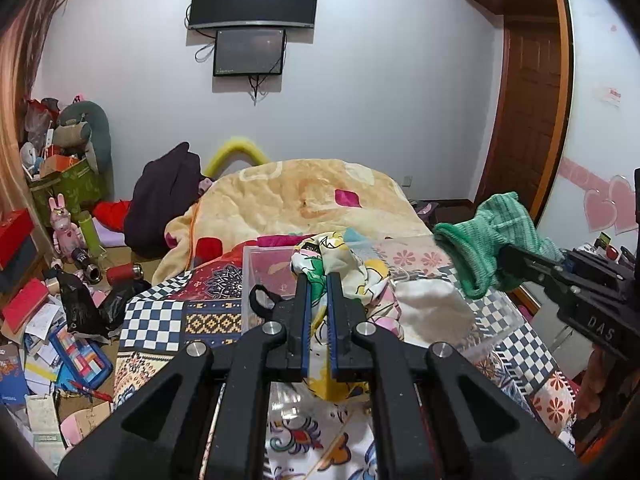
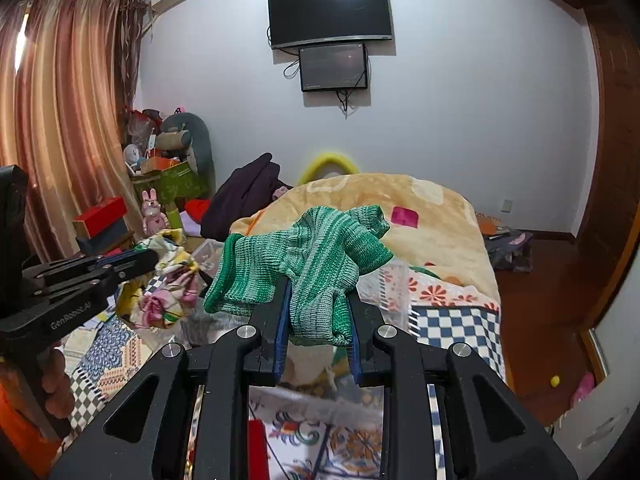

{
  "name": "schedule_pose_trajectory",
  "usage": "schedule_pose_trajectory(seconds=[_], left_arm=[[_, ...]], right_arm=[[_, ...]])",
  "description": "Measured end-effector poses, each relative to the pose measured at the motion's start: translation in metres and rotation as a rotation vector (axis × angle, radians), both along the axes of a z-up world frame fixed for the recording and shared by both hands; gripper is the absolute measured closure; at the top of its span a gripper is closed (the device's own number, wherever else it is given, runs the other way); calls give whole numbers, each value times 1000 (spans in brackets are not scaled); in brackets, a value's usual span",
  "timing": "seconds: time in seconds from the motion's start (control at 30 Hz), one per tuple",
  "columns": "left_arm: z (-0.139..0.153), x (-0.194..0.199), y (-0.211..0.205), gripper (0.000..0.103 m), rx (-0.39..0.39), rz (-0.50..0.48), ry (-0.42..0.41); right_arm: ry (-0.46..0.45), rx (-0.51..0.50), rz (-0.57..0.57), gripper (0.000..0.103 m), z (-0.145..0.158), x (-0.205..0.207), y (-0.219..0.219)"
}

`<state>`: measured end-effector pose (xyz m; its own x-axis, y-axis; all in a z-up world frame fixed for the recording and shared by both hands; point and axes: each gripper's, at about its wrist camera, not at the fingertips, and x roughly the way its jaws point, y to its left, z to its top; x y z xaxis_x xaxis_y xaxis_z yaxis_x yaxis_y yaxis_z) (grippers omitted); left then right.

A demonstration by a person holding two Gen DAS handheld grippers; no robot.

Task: Organize soft objects
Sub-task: 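Carry the glove and floral cloth over the clear box and open both tools, then grasp the red drawstring pouch with the right tool while the left tool grasps the beaded bracelet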

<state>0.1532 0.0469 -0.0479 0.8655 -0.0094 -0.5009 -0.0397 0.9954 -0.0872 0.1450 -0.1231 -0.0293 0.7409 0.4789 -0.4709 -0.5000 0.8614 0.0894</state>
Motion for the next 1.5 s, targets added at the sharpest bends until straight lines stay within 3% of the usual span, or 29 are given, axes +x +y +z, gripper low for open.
schedule_pose_trajectory(seconds=[0.67, 0.73, 0.8, 0.87, 1.1, 1.33, 1.5], left_arm=[[-39, 59, 0, 96, 18, 3, 156], [-40, 59, -1, 93, 20, 1, 161], [-40, 57, -1, 85, 18, 2, 161], [-39, 54, -1, 79, 14, -1, 161], [-29, 35, -3, 60, 20, -16, 125], [-7, 2, -6, 46, 22, -33, 40], [6, -24, -9, 19, 37, -26, -28]], right_arm=[[129, -128, 57, 79, -31, 43, 47], [136, -142, 55, 73, -32, 44, 48], [143, -151, 52, 56, -33, 45, 48], [136, -159, 47, 48, -33, 44, 48], [94, -168, 39, 42, -26, 30, 36], [23, -106, 47, 36, -3, 5, 17], [-14, -64, 63, 26, 7, -13, 7]])
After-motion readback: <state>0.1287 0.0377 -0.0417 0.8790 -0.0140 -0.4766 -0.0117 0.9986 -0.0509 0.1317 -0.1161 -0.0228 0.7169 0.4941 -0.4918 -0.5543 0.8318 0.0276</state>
